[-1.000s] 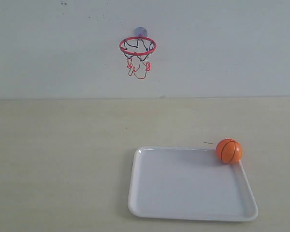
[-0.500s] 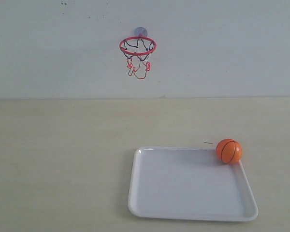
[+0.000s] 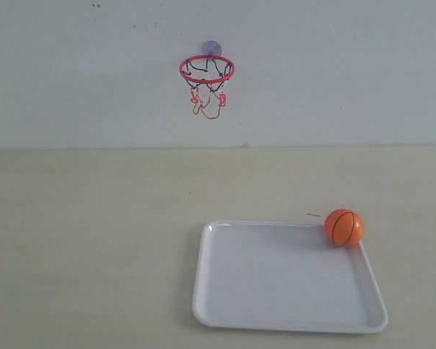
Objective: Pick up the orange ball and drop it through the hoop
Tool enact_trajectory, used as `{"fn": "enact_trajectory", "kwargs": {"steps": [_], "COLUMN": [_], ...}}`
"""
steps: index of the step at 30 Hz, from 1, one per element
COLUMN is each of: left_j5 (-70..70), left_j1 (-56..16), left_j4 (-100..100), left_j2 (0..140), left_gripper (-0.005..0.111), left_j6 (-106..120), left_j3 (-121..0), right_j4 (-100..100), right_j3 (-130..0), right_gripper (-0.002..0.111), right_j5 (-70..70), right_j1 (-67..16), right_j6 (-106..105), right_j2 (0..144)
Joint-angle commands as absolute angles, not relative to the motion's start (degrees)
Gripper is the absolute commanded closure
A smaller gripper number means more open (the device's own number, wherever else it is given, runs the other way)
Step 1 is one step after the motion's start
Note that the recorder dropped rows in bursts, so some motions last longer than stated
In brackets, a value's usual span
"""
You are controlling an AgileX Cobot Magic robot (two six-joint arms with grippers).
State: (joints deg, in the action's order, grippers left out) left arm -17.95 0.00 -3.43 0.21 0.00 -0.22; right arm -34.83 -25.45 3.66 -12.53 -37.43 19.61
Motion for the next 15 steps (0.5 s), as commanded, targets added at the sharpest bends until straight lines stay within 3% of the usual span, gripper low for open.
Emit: {"fn": "enact_trajectory", "kwargs": {"steps": [1, 4, 8, 15], "left_j5": [-18.0, -18.0, -18.0, -18.0], "left_j1": [0.0, 0.0, 0.0, 0.0], "left_j4": [-3.8, -3.8, -3.8, -3.8], "left_j2": [0.0, 0.0, 0.0, 0.0], "left_gripper": [0.103, 0.103, 0.103, 0.103], "left_j6": [-0.3, -0.3, -0.3, -0.3], "left_j3": [0.0, 0.0, 0.0, 0.0], "right_j4": [-34.9, -36.7, -41.8, -41.8], "right_j3": [-31.3, -34.5, -37.5, -37.5], "right_gripper": [0.109, 0.109, 0.109, 0.109], "right_j5": [20.5, 15.7, 4.3, 0.5], "right_j1": [-12.6, -12.6, -12.6, -12.6], "right_j6": [-35.2, -35.1, -32.7, -31.4], "right_j2": [41.9, 60.3, 73.3, 76.4]}}
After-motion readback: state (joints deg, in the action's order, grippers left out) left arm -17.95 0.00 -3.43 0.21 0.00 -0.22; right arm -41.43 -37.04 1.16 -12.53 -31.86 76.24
